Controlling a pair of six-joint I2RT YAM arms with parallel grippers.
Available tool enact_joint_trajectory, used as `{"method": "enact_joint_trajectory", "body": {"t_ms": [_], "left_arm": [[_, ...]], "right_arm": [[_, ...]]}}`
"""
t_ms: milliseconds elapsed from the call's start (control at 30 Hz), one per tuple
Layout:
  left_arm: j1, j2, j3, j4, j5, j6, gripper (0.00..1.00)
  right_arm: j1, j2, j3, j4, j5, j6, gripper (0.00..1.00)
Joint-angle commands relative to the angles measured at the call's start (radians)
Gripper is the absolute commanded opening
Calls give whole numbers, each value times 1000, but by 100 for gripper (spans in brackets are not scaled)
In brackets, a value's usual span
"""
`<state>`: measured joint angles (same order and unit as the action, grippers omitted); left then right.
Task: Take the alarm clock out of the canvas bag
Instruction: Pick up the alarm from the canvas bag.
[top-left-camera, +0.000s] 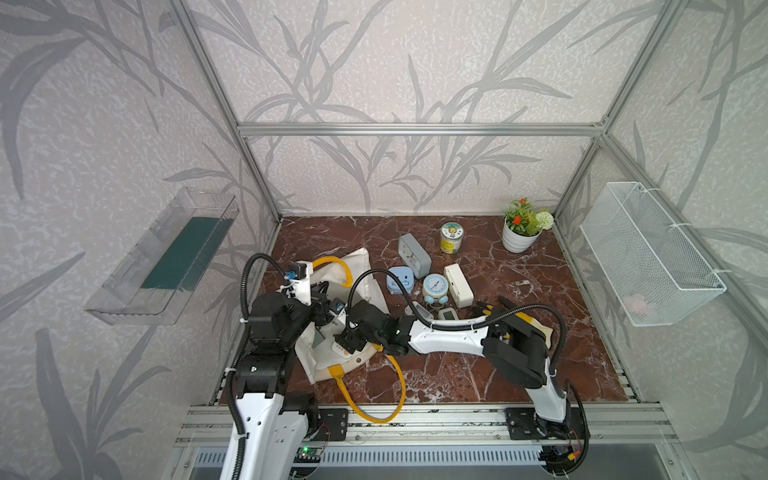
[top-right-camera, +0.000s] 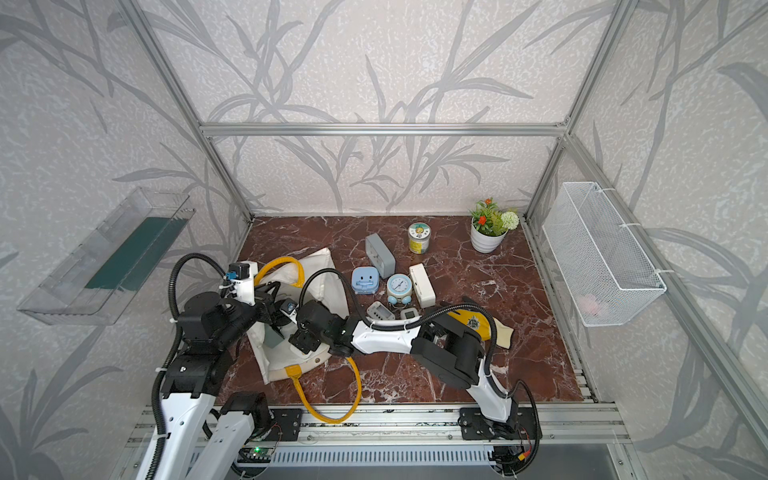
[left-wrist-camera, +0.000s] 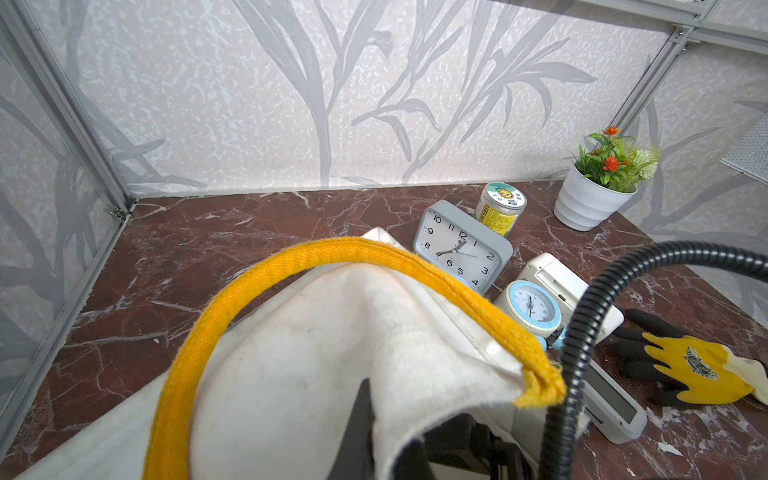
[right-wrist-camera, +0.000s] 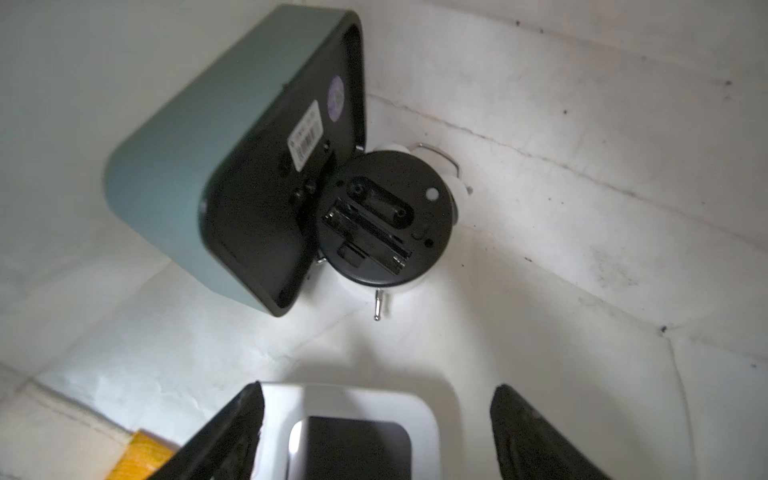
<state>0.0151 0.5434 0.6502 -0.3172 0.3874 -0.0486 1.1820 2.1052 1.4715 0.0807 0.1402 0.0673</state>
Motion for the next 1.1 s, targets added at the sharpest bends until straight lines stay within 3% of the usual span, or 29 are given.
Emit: {"method": "enact_joint_trajectory", "body": {"t_ms": [0, 367, 633, 1067], "left_arm": [[-3, -19, 14, 34, 12, 14, 0], [-2, -8, 20, -22, -80, 25, 0], [-3, 0, 26, -39, -99, 13, 0], [-3, -19, 12, -41, -121, 15, 0]], "right_arm": [[-11, 4, 64, -168, 22, 91, 87], [-15, -40, 82, -380, -214, 269, 88], [-19, 61, 277, -563, -202, 446, 97], [-18, 209, 445, -709, -127, 531, 97]]}}
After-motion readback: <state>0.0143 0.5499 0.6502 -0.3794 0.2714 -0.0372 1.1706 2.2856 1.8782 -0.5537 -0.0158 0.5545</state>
